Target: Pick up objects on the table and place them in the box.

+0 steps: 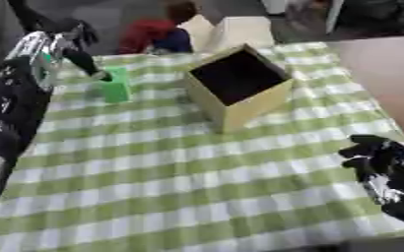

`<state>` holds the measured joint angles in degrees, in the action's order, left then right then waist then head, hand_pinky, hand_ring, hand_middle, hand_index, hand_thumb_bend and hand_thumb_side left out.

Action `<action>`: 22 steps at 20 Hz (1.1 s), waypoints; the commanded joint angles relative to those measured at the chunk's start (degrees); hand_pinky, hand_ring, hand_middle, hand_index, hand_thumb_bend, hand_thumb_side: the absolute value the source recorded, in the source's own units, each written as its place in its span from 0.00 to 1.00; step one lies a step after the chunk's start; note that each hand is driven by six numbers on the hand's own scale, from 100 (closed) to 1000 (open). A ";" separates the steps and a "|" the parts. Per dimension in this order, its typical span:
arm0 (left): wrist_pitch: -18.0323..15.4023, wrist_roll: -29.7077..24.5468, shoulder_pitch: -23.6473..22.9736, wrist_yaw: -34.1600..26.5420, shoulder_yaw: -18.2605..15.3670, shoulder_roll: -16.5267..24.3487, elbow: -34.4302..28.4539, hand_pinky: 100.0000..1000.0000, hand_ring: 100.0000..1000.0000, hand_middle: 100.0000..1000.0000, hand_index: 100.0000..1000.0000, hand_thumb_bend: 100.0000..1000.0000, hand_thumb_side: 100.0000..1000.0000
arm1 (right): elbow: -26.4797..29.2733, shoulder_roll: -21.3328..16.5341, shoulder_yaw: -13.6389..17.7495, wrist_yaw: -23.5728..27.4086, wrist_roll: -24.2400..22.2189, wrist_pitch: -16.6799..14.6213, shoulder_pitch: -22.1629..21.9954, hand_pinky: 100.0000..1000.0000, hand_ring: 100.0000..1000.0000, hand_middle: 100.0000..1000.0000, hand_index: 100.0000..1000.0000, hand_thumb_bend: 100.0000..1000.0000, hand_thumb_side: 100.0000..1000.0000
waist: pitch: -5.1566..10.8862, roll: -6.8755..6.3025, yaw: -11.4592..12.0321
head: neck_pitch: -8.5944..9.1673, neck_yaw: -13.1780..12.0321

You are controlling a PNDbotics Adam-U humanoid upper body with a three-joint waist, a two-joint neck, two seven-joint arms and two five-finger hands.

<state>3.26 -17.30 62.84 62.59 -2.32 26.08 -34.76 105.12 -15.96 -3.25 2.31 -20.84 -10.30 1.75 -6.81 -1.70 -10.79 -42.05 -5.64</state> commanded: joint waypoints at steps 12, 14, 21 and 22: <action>-1.49 2.17 -0.84 0.44 0.20 -0.22 -1.75 0.70 0.70 0.66 0.74 0.73 0.06 | 0.86 -0.29 0.16 -0.04 0.04 -0.01 1.23 0.67 0.75 0.58 0.83 0.00 0.23 | -0.46 0.03 -0.50 | 0.89 0.17; -1.63 3.59 -1.28 0.59 0.21 -0.30 -1.77 0.70 0.71 0.67 0.74 0.72 0.06 | 0.89 -0.19 0.16 -0.10 0.04 -0.02 1.35 0.67 0.75 0.58 0.83 0.00 0.24 | -0.76 0.07 -0.69 | 1.04 0.18; -1.94 7.69 -2.53 0.17 0.09 -0.95 -1.44 0.72 0.73 0.69 0.75 0.66 0.03 | 1.00 0.16 0.05 -0.34 -0.14 -0.08 1.87 0.67 0.75 0.58 0.83 0.00 0.24 | -1.91 0.12 -1.56 | 1.56 -0.14; -1.79 8.30 -2.65 0.04 0.06 -0.99 -1.40 0.72 0.73 0.69 0.75 0.65 0.03 | 1.01 0.22 0.04 -0.38 -0.16 -0.09 1.91 0.67 0.75 0.58 0.83 0.00 0.24 | -2.07 0.11 -1.69 | 1.60 -0.15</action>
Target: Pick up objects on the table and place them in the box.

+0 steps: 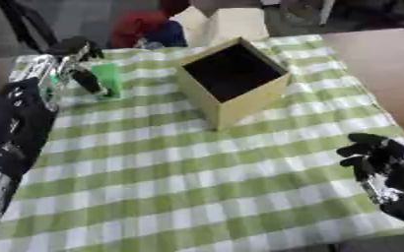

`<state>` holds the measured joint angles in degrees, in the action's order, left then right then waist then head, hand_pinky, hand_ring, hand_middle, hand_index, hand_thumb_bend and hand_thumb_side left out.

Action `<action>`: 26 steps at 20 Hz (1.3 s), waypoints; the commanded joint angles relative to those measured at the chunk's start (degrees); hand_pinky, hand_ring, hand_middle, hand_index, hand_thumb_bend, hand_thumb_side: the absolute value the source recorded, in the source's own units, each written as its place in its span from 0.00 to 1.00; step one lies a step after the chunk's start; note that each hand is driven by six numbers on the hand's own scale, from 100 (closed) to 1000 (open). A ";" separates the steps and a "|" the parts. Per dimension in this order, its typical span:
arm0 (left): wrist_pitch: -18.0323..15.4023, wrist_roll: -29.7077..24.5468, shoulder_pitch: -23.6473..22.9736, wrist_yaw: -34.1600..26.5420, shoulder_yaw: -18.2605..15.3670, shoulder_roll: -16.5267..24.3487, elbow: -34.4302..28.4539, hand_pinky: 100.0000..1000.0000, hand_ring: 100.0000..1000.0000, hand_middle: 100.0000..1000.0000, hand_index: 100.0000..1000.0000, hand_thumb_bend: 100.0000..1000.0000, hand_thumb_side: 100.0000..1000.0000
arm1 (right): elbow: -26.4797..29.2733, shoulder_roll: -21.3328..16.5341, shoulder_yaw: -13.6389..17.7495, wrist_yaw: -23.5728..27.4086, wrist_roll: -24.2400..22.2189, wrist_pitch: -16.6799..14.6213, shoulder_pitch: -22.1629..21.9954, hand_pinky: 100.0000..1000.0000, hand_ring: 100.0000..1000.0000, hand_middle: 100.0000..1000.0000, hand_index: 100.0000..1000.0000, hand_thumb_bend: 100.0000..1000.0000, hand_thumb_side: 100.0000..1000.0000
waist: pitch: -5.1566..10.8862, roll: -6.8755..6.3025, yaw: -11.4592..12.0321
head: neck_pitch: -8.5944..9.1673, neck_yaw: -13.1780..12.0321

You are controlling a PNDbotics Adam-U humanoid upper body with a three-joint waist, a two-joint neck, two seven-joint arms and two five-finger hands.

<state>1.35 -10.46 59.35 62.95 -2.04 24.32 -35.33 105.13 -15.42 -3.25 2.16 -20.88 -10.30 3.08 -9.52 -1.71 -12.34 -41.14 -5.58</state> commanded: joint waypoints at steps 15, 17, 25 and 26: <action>4.96 4.52 0.16 0.18 0.10 0.26 0.07 0.64 0.55 0.43 0.61 0.59 0.00 | 0.90 0.08 0.03 -0.64 -0.14 0.00 0.86 0.67 0.75 0.58 0.83 0.00 0.26 | -0.21 -0.02 -0.67 | 0.65 -0.20; 4.98 4.34 0.23 -0.13 0.17 0.36 -0.36 0.63 0.53 0.39 0.58 0.59 0.00 | 0.87 0.06 0.06 -0.62 -0.14 0.00 0.78 0.67 0.75 0.58 0.83 0.00 0.26 | -0.08 0.04 -0.59 | 0.59 -0.14; 3.68 4.35 1.53 -3.70 1.31 1.45 -5.28 0.62 0.50 0.34 0.54 0.56 0.00 | 0.80 -0.24 0.13 -0.43 -0.12 -0.08 0.34 0.67 0.75 0.58 0.83 0.00 0.26 | 0.80 0.19 -0.02 | 0.31 0.18; 3.33 4.28 1.77 -4.33 1.71 1.44 -6.26 0.62 0.50 0.34 0.54 0.56 0.00 | 0.79 -0.28 0.13 -0.42 -0.13 -0.09 0.29 0.67 0.75 0.58 0.83 0.00 0.26 | 0.91 0.19 0.05 | 0.27 0.20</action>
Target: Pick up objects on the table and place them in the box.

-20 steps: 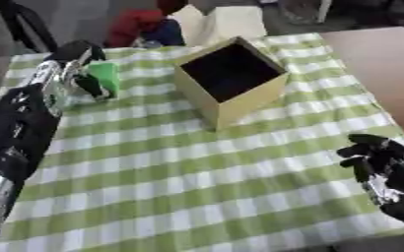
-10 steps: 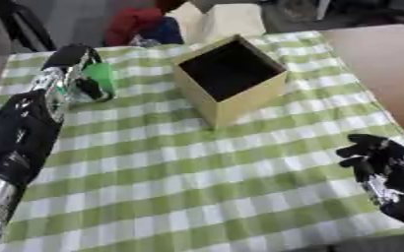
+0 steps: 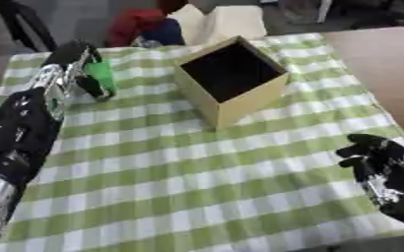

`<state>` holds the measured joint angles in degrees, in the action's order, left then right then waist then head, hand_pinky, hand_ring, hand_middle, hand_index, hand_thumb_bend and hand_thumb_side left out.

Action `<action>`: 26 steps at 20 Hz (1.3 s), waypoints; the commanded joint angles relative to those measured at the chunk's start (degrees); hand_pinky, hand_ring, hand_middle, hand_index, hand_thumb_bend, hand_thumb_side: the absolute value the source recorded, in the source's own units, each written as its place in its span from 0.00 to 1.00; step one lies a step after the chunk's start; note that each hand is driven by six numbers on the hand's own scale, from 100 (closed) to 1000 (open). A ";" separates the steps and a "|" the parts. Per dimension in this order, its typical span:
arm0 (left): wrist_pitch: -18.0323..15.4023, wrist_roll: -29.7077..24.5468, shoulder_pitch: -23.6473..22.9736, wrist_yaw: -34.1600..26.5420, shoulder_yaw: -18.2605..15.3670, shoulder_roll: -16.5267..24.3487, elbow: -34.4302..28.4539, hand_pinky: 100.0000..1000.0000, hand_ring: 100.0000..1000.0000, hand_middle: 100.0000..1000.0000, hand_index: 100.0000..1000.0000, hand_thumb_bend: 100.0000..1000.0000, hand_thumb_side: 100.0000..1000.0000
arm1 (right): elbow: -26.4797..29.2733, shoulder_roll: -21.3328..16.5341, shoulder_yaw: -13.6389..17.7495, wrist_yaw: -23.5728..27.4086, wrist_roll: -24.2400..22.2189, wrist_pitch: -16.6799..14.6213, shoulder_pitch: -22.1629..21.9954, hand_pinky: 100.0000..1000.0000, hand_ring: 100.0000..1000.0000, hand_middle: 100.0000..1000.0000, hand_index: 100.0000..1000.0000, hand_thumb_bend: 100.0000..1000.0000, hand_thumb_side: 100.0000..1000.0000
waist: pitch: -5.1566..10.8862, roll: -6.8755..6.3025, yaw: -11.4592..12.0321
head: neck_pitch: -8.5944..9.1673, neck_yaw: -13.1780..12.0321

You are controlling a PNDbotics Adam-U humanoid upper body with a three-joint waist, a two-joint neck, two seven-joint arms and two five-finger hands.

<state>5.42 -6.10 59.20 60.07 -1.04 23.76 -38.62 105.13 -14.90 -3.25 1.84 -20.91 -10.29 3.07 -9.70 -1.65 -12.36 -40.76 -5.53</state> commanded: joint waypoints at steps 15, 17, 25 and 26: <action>-8.00 -3.49 4.98 -6.83 9.80 -8.74 -14.06 0.63 0.51 0.37 0.56 0.56 0.00 | 0.82 -0.90 -0.57 0.69 -0.99 -0.19 0.69 0.67 0.75 0.58 0.83 0.00 0.26 | 1.53 0.58 -0.79 | 0.01 -1.04; -8.76 -3.55 4.95 -6.72 10.65 -10.06 -14.44 0.63 0.52 0.39 0.58 0.56 0.00 | 0.82 -0.90 -0.64 0.77 -1.12 -0.20 0.74 0.67 0.75 0.58 0.83 0.00 0.26 | 1.52 0.66 -1.04 | 0.05 -1.20; -11.43 -6.37 3.34 -5.72 12.34 -12.08 -13.44 0.66 0.61 0.57 0.70 0.65 0.03 | 0.73 -0.84 -0.64 0.99 -1.27 -0.10 0.92 0.67 0.75 0.58 0.83 0.00 0.26 | 1.59 0.50 -1.21 | 0.23 -0.91; -11.71 -6.69 3.21 -5.67 12.36 -12.10 -13.46 0.67 0.65 0.64 0.75 0.70 0.09 | 0.72 -0.84 -0.63 0.99 -1.28 -0.10 0.90 0.67 0.75 0.58 0.83 0.00 0.26 | 1.59 0.51 -1.18 | 0.20 -0.86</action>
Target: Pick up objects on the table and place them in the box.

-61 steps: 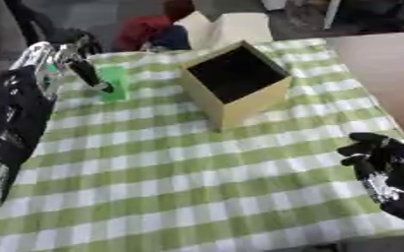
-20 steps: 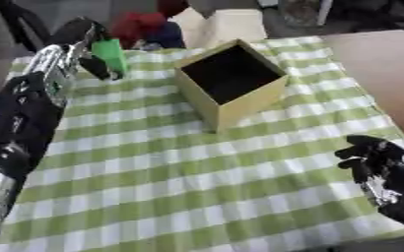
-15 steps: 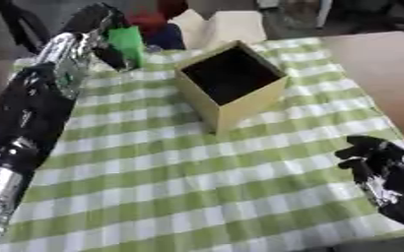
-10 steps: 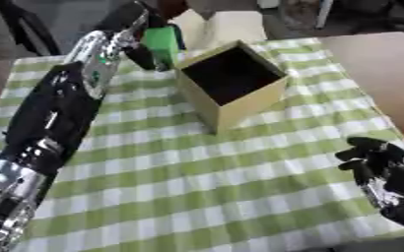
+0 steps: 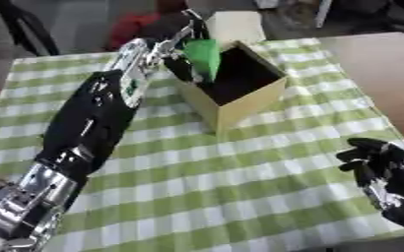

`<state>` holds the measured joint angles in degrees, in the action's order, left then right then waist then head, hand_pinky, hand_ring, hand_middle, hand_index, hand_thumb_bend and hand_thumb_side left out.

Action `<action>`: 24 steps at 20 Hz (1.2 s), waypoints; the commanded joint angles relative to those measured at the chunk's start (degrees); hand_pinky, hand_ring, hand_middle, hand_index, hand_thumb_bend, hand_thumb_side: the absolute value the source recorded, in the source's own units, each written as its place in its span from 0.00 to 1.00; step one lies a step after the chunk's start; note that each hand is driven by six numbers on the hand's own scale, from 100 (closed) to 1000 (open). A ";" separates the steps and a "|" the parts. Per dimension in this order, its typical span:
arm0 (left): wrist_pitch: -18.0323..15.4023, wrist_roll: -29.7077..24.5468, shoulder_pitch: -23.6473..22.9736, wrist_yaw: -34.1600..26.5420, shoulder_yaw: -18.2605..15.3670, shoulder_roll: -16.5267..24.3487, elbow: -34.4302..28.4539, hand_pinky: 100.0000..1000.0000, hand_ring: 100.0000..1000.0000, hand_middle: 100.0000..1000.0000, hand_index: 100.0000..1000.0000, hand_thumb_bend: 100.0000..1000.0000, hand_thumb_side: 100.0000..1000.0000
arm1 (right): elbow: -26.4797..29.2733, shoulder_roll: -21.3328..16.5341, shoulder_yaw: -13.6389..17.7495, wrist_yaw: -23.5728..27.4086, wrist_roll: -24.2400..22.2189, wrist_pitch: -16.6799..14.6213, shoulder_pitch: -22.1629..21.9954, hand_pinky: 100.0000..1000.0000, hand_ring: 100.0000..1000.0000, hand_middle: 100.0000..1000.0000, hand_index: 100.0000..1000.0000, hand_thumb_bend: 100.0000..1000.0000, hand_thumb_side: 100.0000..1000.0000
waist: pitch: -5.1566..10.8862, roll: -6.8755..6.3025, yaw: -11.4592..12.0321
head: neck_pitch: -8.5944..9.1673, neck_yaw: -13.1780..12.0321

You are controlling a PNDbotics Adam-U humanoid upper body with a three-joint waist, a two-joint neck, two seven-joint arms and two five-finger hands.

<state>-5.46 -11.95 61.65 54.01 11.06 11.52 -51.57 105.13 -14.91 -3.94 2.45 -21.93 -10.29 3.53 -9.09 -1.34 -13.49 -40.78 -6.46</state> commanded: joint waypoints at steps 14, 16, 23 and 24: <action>0.21 3.34 -0.98 -9.85 -1.19 3.42 -7.98 0.69 0.63 0.64 0.75 0.70 0.19 | 0.68 -0.74 0.42 0.25 0.00 -0.22 0.10 0.67 0.75 0.58 0.83 0.00 0.26 | 1.10 0.59 0.86 | 0.17 0.81; 1.87 5.48 -2.28 -17.25 -1.88 4.96 -11.82 0.69 0.62 0.63 0.74 0.66 0.18 | 0.66 -0.81 0.50 0.19 0.06 -0.25 -0.01 0.67 0.75 0.58 0.83 0.00 0.26 | 1.26 0.58 1.33 | 0.11 1.09; 7.36 10.98 -10.05 -36.65 -4.14 12.23 -27.77 0.68 0.60 0.60 0.72 0.63 0.15 | 0.73 -1.01 1.12 0.07 0.69 -0.30 -0.40 0.67 0.75 0.58 0.83 0.00 0.26 | 1.57 0.64 3.16 | -0.01 2.28; 7.96 11.75 -11.58 -38.51 -4.76 12.91 -29.79 0.68 0.60 0.60 0.72 0.63 0.14 | 0.76 -1.03 1.17 0.07 0.76 -0.32 -0.44 0.67 0.75 0.58 0.83 0.00 0.26 | 1.62 0.68 3.45 | -0.02 2.40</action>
<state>1.76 -1.22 49.30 18.16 7.47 22.04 -77.96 105.13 -14.93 -3.26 2.47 -21.42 -10.49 2.93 -8.38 -0.89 -9.90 -40.78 -4.33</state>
